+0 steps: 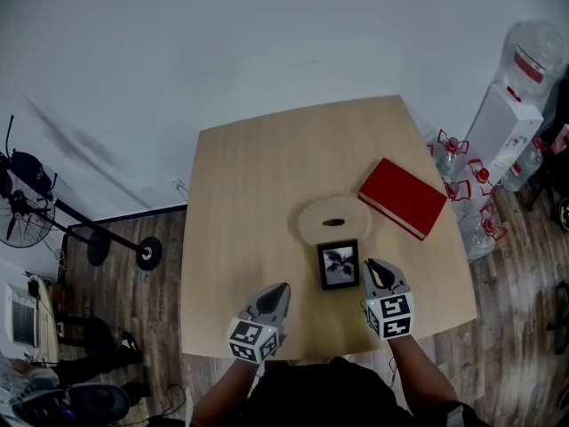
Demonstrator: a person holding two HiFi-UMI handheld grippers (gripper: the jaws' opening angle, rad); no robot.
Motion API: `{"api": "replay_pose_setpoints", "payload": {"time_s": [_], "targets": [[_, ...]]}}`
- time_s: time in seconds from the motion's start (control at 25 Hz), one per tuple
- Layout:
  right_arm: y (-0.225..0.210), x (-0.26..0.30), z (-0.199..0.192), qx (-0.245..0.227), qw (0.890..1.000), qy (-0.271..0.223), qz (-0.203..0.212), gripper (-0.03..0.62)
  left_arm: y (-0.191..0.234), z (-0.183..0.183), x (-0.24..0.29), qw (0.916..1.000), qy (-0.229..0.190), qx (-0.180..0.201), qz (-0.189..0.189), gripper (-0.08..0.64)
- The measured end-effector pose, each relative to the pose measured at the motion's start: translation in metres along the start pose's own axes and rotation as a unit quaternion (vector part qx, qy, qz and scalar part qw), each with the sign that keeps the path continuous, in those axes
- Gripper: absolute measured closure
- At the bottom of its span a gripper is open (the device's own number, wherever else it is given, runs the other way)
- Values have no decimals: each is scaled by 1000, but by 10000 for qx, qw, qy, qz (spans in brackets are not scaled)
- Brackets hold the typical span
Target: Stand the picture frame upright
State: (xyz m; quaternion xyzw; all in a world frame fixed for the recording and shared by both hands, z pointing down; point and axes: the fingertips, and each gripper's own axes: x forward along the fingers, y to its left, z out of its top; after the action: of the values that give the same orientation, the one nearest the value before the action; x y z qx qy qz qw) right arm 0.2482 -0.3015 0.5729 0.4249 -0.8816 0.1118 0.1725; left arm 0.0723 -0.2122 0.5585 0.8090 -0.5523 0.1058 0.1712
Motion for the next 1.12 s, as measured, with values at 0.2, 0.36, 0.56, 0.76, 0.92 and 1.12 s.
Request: {"api": "replay_pose_setpoints", "payload": {"time_s": [0.2, 0.36, 0.56, 0.76, 0.92, 1.12], "targets": [[10, -15, 20, -233, 9995, -183, 122, 583, -11, 4, 5, 9999, -87, -99, -80, 565], [11, -22, 24, -384, 9990, -229, 50, 583, -13, 8, 4, 9998, -123, -104, -117, 565], [14, -28, 28, -345, 9990, -275, 13, 583, -7, 11, -2, 9999, -143, -51, -39, 565], [16, -31, 28, -384, 9988, -293, -4, 583, -2, 9, -7, 9998, -164, -93, 42, 565], [18, -30, 28, -308, 9992, -265, 15, 583, -5, 7, -8, 9998, -174, -127, 39, 565], [23, -25, 28, -241, 9994, -225, 66, 583, -4, 4, -10, 9997, -164, -167, 21, 565]]}}
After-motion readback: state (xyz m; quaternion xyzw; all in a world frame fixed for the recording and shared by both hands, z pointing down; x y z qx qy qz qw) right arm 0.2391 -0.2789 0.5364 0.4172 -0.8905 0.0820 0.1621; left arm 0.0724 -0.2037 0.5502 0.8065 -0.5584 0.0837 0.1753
